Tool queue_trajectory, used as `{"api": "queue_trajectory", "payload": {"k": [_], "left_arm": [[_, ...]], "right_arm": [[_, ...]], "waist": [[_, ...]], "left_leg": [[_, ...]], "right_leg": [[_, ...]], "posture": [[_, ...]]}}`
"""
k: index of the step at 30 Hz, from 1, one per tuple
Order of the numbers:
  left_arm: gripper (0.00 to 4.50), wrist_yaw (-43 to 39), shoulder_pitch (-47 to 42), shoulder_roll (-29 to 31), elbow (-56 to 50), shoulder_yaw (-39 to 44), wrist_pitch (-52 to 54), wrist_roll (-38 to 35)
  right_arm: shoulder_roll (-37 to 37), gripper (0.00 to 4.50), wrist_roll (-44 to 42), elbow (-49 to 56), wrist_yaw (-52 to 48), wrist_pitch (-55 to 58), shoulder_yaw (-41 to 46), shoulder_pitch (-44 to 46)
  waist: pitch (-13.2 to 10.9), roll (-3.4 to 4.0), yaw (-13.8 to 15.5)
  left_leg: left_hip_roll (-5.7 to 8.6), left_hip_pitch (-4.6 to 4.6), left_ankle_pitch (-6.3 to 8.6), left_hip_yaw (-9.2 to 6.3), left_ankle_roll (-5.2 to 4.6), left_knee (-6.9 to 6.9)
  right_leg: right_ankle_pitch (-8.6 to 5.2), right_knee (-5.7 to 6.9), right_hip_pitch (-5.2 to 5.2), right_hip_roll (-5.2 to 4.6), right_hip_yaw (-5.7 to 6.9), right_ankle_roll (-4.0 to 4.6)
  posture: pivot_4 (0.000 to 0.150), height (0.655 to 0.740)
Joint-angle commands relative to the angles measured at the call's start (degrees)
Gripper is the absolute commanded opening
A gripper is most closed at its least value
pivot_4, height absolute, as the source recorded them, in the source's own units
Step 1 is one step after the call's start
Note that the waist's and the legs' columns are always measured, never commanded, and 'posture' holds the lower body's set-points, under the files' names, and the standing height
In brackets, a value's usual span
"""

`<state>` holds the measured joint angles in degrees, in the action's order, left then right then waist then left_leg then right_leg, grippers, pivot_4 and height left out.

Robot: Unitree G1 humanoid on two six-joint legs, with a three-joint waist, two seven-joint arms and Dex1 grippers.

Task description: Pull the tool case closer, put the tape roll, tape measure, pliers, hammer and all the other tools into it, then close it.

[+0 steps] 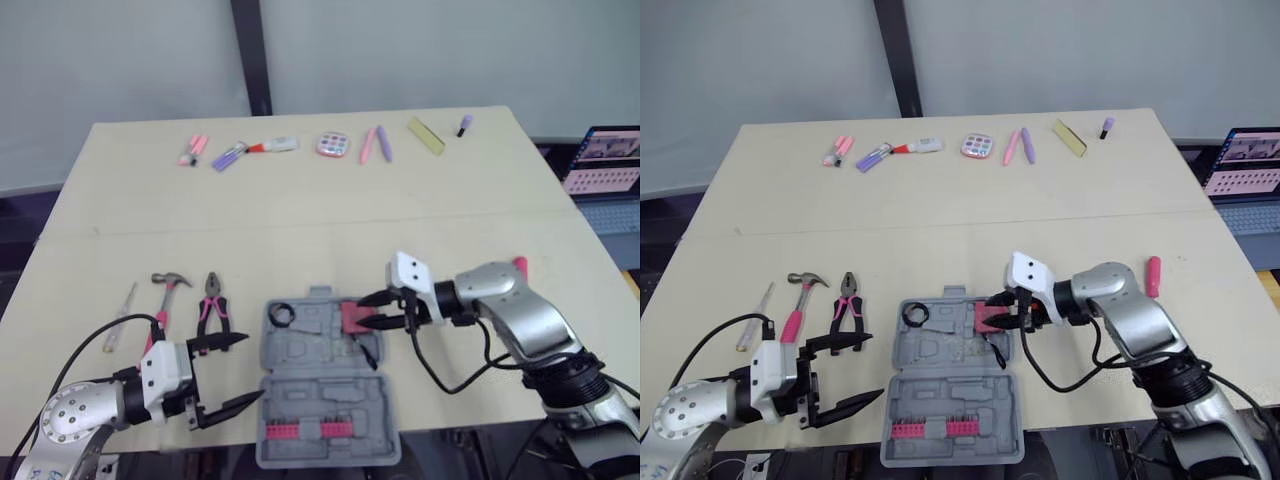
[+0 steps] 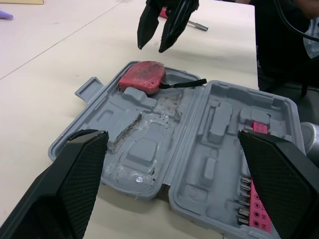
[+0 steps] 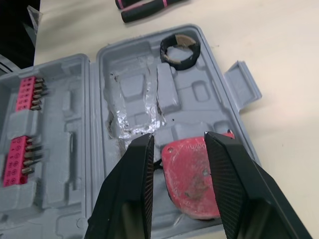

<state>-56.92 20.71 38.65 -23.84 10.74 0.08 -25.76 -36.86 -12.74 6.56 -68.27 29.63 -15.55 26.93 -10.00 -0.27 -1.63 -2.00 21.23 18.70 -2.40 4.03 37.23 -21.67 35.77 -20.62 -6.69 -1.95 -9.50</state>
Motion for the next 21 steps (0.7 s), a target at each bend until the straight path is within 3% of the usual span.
{"api": "queue_trajectory", "payload": {"k": [1,21], "left_arm": [[4.50,0.3,0.6,0.3,-1.7,0.4,0.0,0.0],[4.50,-0.3,1.2,1.4,-2.2,1.9,0.7,-0.6]], "right_arm": [[0.8,1.71,-0.7,-0.7,0.3,-2.0,0.3,-0.4],[5.2,1.71,3.3,-15.7,2.9,-10.8,-0.2,-1.5]], "waist": [[0.0,0.00,0.0],[0.0,-0.02,0.0]], "left_leg": [[0.00,0.00,0.00,0.00,0.00,0.00],[0.00,-0.07,-0.01,0.00,0.01,0.01]], "right_leg": [[0.00,0.00,0.00,0.00,0.00,0.00],[0.00,0.00,0.06,0.00,0.00,0.00]], "posture": [[0.150,0.7400],[0.150,0.7400]]}}
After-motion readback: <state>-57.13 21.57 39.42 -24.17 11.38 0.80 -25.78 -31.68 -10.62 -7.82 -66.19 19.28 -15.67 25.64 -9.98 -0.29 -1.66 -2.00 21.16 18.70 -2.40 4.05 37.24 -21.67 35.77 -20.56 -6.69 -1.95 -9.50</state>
